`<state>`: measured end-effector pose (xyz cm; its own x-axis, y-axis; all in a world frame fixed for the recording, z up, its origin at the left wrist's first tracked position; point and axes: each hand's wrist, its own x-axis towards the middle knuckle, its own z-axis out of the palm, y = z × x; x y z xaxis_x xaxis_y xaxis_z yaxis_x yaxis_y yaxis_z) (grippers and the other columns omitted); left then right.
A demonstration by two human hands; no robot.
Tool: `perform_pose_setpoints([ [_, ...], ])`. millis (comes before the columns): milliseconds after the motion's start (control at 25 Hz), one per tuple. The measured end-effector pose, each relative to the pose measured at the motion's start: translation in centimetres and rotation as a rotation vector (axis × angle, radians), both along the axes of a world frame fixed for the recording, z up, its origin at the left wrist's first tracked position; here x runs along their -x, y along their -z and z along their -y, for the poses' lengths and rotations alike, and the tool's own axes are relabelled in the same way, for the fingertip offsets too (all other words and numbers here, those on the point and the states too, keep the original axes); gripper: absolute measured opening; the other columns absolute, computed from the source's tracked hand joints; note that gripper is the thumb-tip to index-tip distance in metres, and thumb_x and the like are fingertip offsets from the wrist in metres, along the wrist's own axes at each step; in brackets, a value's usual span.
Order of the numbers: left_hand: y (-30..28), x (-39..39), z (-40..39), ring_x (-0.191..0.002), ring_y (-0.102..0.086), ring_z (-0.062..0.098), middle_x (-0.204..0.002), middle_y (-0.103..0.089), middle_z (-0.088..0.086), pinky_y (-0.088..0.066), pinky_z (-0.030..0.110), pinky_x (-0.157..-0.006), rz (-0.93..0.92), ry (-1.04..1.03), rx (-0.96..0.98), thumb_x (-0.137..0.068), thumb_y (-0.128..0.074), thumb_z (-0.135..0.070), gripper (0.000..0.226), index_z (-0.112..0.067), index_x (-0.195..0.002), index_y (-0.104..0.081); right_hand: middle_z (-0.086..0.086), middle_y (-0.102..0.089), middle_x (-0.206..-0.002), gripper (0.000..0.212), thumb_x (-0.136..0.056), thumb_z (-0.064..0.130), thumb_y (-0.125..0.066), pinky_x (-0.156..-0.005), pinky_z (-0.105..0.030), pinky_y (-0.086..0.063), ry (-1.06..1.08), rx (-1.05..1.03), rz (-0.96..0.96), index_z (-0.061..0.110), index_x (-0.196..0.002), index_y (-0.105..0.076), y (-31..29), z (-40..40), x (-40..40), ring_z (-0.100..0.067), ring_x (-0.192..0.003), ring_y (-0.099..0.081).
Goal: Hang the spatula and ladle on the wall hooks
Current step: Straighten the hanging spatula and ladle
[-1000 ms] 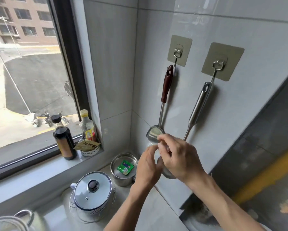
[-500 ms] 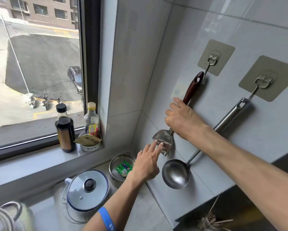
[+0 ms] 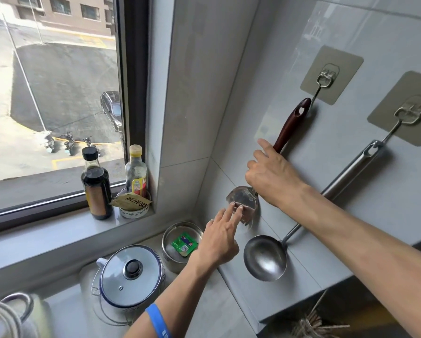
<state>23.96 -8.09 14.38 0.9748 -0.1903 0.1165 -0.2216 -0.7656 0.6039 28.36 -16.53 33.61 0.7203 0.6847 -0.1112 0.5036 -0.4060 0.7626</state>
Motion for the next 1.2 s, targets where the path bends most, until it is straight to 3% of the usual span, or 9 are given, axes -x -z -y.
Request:
perform_pose_setpoints([
  [240,0.0,0.1,0.3,-0.148,-0.015,0.032,-0.164,-0.009,0.005,-0.031,0.052,-0.116,0.002,-0.016,0.014,-0.071,-0.048,-0.001,0.091,-0.024,-0.151,-0.010,-0.009,-0.072,-0.095,0.023,-0.084,0.006,-0.052,-0.122,-0.056,-0.006,-0.005,0.027,0.026,0.014,-0.094,-0.071,0.3,0.0,0.1,-0.035,-0.105,-0.056],
  [360,-0.1,0.1,0.3,-0.148,-0.016,0.032,-0.164,-0.011,0.005,-0.033,0.051,-0.115,0.013,-0.018,0.030,-0.071,-0.049,-0.001,0.090,-0.023,-0.150,-0.012,-0.011,-0.071,-0.098,0.030,-0.088,0.005,-0.044,-0.123,-0.053,-0.006,-0.051,-0.012,0.065,0.012,-0.099,-0.071,0.6,0.2,0.3,-0.037,-0.108,-0.056],
  [480,-0.4,0.6,0.4,-0.148,-0.017,0.029,-0.162,-0.016,0.006,-0.031,0.049,-0.116,0.055,-0.043,0.090,-0.069,-0.049,0.000,0.089,-0.019,-0.150,-0.016,-0.013,-0.069,-0.090,0.050,-0.084,-0.001,-0.022,-0.122,-0.053,-0.014,-0.170,-0.093,0.084,0.007,-0.095,-0.070,1.2,1.0,2.0,-0.039,-0.104,-0.059],
  [640,0.2,4.3,1.6,-0.148,-0.021,0.025,-0.160,-0.026,0.010,-0.025,0.041,-0.121,0.120,-0.067,0.195,-0.068,-0.046,0.000,0.087,-0.014,-0.150,-0.021,-0.011,-0.069,-0.073,0.038,-0.085,-0.001,-0.036,-0.117,-0.052,-0.029,-0.242,-0.077,0.065,0.009,-0.079,-0.072,3.5,3.7,6.6,-0.036,-0.089,-0.065],
  [800,1.8,9.1,3.8,-0.149,-0.017,0.021,-0.161,-0.020,0.009,-0.017,0.034,-0.123,0.101,0.007,0.201,-0.071,-0.047,0.001,0.085,-0.015,-0.150,-0.024,-0.005,-0.070,-0.067,0.027,-0.081,0.003,-0.051,-0.119,-0.052,-0.025,-0.145,0.028,0.040,0.013,-0.077,-0.076,4.1,5.7,8.4,-0.032,-0.086,-0.066],
  [920,2.4,10.6,5.0,-0.149,-0.015,0.022,-0.163,-0.016,0.008,-0.017,0.035,-0.122,0.058,0.037,0.176,-0.071,-0.047,-0.001,0.084,-0.018,-0.150,-0.024,-0.007,-0.071,-0.074,0.028,-0.083,0.000,-0.050,-0.120,-0.054,-0.009,-0.053,0.038,-0.012,0.010,-0.084,-0.075,3.9,6.3,8.5,-0.033,-0.091,-0.063],
  [1200,2.9,11.5,5.5,-0.150,-0.012,0.021,-0.163,-0.014,0.009,-0.015,0.036,-0.123,0.025,0.035,0.148,-0.071,-0.044,-0.002,0.085,-0.020,-0.151,-0.021,-0.009,-0.071,-0.078,0.030,-0.083,-0.004,-0.045,-0.120,-0.056,-0.003,-0.003,0.048,-0.035,0.007,-0.088,-0.073,4.2,6.6,8.8,-0.035,-0.094,-0.061],
])
